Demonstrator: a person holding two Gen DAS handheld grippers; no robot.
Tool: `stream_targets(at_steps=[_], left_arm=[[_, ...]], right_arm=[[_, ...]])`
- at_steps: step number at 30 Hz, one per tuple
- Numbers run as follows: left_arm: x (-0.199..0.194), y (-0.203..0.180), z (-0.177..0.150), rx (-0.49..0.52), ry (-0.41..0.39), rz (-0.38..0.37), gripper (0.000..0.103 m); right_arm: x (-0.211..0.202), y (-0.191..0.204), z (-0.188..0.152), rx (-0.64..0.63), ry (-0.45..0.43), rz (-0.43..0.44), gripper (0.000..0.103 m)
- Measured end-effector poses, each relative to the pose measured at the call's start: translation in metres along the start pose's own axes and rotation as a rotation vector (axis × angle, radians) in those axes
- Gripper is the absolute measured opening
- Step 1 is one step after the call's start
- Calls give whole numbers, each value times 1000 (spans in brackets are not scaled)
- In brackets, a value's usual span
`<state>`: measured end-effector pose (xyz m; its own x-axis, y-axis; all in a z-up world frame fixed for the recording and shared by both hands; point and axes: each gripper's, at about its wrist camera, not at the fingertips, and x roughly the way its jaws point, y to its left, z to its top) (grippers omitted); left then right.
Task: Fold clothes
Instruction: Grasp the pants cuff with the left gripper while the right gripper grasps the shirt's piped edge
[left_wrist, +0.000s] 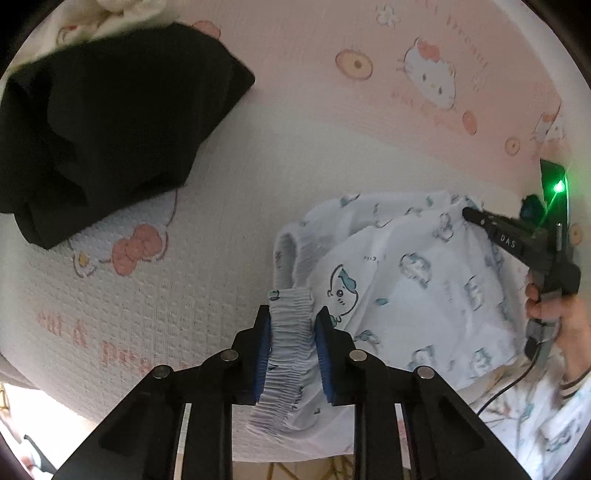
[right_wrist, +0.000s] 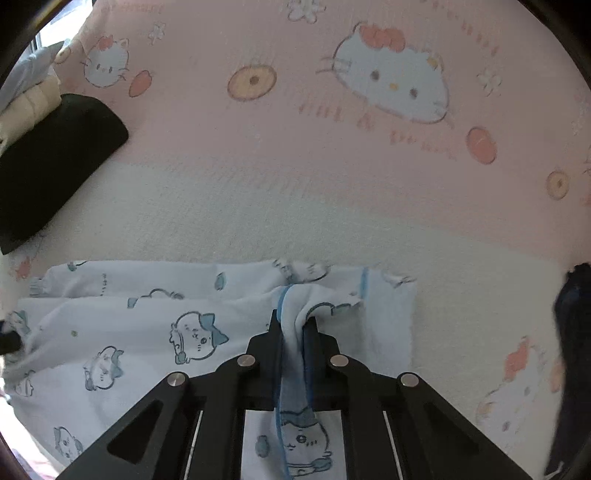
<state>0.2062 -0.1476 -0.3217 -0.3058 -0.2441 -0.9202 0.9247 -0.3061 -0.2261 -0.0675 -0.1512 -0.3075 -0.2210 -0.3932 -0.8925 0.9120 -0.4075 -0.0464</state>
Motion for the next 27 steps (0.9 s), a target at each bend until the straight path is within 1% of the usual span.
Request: stream_targets(at_steps=[3, 4, 5, 6, 7, 9, 11, 12, 13, 16, 19, 21, 23, 25, 27], left_arm=[[-9, 0, 11, 1, -29, -17, 20], [-8, 1, 20, 2, -34, -16, 20], [-8, 1, 23, 1, -38, -13, 20], [-6, 3, 25, -5, -41, -18, 20], [-5, 6, 26, -11, -44, -23, 20], [1, 10, 21, -29, -48, -40, 20], [4, 10, 16, -28, -51, -44, 20], [-9, 5, 13, -23, -52, -34, 20], [-5, -2, 17, -18, -52, -17, 20], [1, -13, 18, 1, -54, 27, 20], [6, -10, 18, 16, -79, 79, 20], [11, -4, 19, 11, -75, 105, 20], [15, 3, 14, 3, -49, 126, 20], [19, 8, 10, 0, -44, 121, 20], [17, 11, 6, 1, -54, 109, 20]], right_arm=[[-14, -13, 8, 72, -38, 20, 6], [-17, -17, 9, 80, -49, 5, 6], [-19, -23, 10, 86, -59, -20, 6], [-20, -28, 10, 98, -62, -29, 6], [-20, -33, 9, 123, -60, -19, 6], [-23, -42, 6, 178, -62, -10, 6], [-25, -47, 10, 201, -68, -10, 6], [-23, -49, 13, 200, -72, -14, 6], [-22, -50, 17, 198, -75, -18, 6], [-17, -59, 24, 239, -73, 39, 6], [-7, -66, 24, 283, -45, 30, 6], [-2, -73, 23, 315, -30, 31, 6], [2, -78, 21, 344, -19, 37, 6], [5, -76, 22, 345, -13, 42, 6], [3, -73, 22, 325, -21, 29, 7]])
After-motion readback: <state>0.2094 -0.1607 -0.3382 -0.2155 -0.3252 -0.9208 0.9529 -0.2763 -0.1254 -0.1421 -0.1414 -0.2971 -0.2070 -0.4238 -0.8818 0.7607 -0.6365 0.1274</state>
